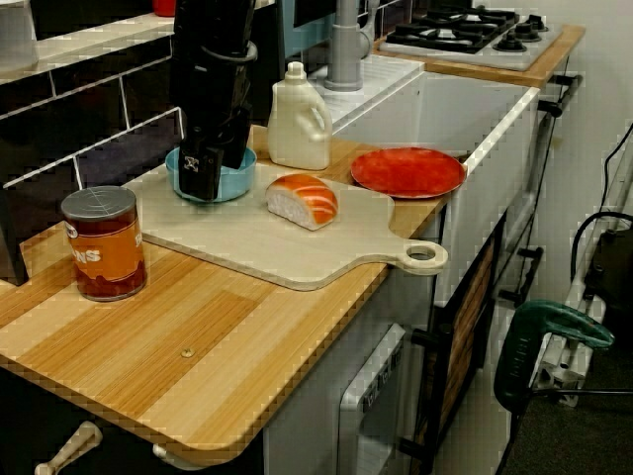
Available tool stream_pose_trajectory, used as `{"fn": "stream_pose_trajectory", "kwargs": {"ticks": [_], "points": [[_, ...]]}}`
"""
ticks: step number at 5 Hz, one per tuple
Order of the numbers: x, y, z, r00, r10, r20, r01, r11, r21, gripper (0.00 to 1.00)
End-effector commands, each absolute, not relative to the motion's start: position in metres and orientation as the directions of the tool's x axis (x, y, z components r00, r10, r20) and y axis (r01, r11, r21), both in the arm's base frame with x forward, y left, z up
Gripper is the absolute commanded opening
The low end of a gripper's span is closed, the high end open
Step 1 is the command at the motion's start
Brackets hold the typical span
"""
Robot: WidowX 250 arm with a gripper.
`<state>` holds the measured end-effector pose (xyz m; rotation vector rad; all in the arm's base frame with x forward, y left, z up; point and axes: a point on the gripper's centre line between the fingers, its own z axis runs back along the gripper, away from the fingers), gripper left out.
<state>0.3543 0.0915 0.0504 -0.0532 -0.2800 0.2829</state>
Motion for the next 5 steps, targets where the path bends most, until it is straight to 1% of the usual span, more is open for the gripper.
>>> {"fn": "stream_pose_trajectory", "kwargs": {"ticks": [1, 2, 4, 5], "points": [[0.356, 0.094, 0.059, 0.92, 0.263, 0.291, -0.249, 0.965, -0.082, 1.0], [0.351, 0.095, 0.059, 0.924, 0.259, 0.282, -0.244, 0.966, -0.089, 0.0], [0.346, 0.099, 0.066, 0.924, 0.264, 0.278, -0.245, 0.964, -0.102, 0.0], [0.339, 0.102, 0.068, 0.922, 0.264, 0.282, -0.243, 0.964, -0.108, 0.0]]}}
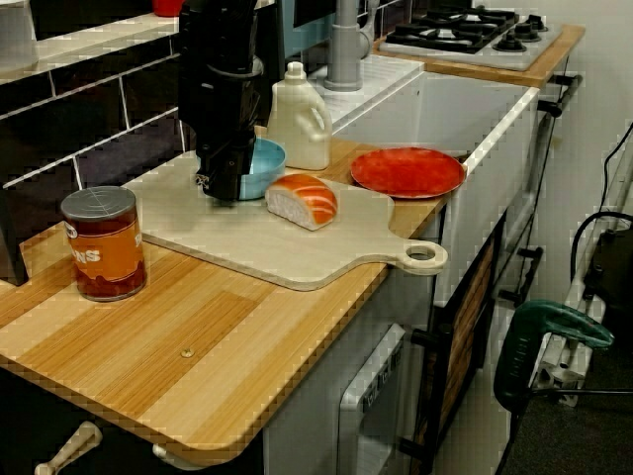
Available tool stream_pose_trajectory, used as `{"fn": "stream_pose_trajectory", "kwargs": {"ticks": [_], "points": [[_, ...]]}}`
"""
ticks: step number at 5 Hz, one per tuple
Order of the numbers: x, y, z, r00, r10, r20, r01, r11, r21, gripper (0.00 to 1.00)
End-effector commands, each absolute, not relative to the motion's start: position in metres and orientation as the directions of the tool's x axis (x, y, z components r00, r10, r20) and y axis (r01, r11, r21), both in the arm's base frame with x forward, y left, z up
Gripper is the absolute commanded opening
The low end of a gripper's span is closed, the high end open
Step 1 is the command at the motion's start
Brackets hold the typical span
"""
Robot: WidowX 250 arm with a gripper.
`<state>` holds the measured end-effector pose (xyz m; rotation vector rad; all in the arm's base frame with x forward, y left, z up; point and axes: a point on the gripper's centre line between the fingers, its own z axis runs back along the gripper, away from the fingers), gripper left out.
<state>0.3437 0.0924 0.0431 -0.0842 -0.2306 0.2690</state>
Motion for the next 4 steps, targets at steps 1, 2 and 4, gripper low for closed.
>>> {"fn": "stream_pose_trajectory", "kwargs": {"ticks": [1, 2, 4], "points": [[0.336, 0.105, 0.068, 0.92, 0.268, 0.287, -0.247, 0.963, -0.108, 0.0], [0.332, 0.112, 0.07, 0.915, 0.28, 0.289, -0.257, 0.959, -0.115, 0.0], [0.322, 0.122, 0.071, 0.914, 0.289, 0.284, -0.263, 0.956, -0.126, 0.0]]}}
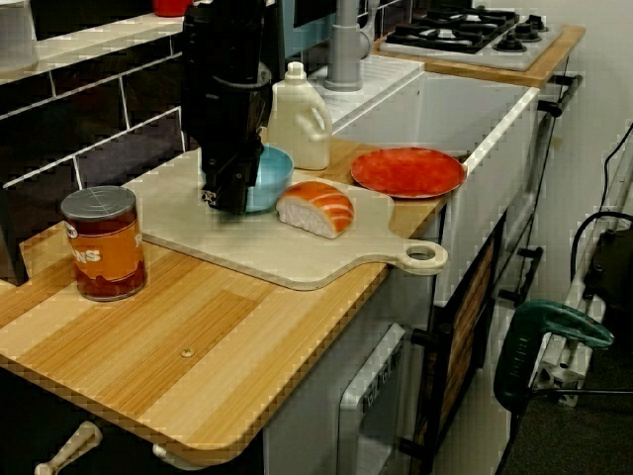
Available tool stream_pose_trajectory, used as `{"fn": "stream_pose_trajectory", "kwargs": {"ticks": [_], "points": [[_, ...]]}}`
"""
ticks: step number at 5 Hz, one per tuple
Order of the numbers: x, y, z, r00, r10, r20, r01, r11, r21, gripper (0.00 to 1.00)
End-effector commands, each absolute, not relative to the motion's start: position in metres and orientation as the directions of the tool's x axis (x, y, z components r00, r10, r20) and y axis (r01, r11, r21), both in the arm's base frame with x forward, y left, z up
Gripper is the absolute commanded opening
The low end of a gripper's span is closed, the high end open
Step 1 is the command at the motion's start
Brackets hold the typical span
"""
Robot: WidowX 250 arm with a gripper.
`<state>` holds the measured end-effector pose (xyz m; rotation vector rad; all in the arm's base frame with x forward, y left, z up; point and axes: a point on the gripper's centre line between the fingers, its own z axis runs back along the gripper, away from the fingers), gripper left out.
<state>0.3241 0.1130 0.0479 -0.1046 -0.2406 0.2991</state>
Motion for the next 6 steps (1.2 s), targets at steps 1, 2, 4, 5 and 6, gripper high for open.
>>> {"fn": "stream_pose_trajectory", "kwargs": {"ticks": [1, 2, 4, 5, 6], "points": [[0.322, 0.128, 0.073, 0.91, 0.299, 0.286, -0.272, 0.953, -0.131, 0.0], [0.329, 0.138, 0.075, 0.899, 0.316, 0.304, -0.29, 0.948, -0.13, 0.0], [0.336, 0.158, 0.079, 0.876, 0.359, 0.321, -0.331, 0.933, -0.14, 0.0], [0.338, 0.164, 0.081, 0.872, 0.369, 0.32, -0.341, 0.929, -0.143, 0.0], [0.338, 0.166, 0.083, 0.881, 0.354, 0.315, -0.325, 0.935, -0.143, 0.0]]}}
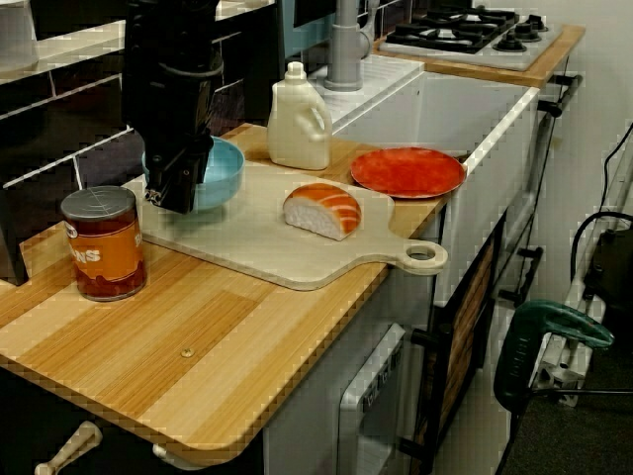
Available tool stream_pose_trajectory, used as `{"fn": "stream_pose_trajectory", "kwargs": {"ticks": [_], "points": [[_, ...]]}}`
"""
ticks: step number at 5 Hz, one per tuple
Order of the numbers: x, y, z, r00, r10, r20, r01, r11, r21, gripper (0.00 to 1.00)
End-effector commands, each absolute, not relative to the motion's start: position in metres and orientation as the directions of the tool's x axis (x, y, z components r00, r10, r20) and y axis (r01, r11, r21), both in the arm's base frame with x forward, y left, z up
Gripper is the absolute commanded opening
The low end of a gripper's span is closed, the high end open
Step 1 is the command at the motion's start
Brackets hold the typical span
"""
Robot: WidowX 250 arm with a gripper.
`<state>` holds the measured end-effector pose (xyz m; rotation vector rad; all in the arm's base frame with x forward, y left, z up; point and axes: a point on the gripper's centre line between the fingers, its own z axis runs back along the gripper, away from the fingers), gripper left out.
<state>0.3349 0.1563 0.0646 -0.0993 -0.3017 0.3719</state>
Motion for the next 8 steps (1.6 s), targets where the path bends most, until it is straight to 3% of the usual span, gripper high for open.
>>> {"fn": "stream_pose_trajectory", "kwargs": {"ticks": [1, 5, 6, 7, 8], "points": [[0.335, 0.166, 0.084, 0.889, 0.339, 0.307, -0.309, 0.94, -0.141, 0.0], [0.319, 0.161, 0.079, 0.896, 0.296, 0.331, -0.268, 0.955, -0.127, 0.0], [0.318, 0.159, 0.075, 0.899, 0.29, 0.329, -0.266, 0.957, -0.116, 0.23], [0.319, 0.158, 0.072, 0.9, 0.286, 0.33, -0.266, 0.958, -0.105, 1.0], [0.321, 0.158, 0.071, 0.903, 0.289, 0.319, -0.268, 0.957, -0.109, 1.0]]}}
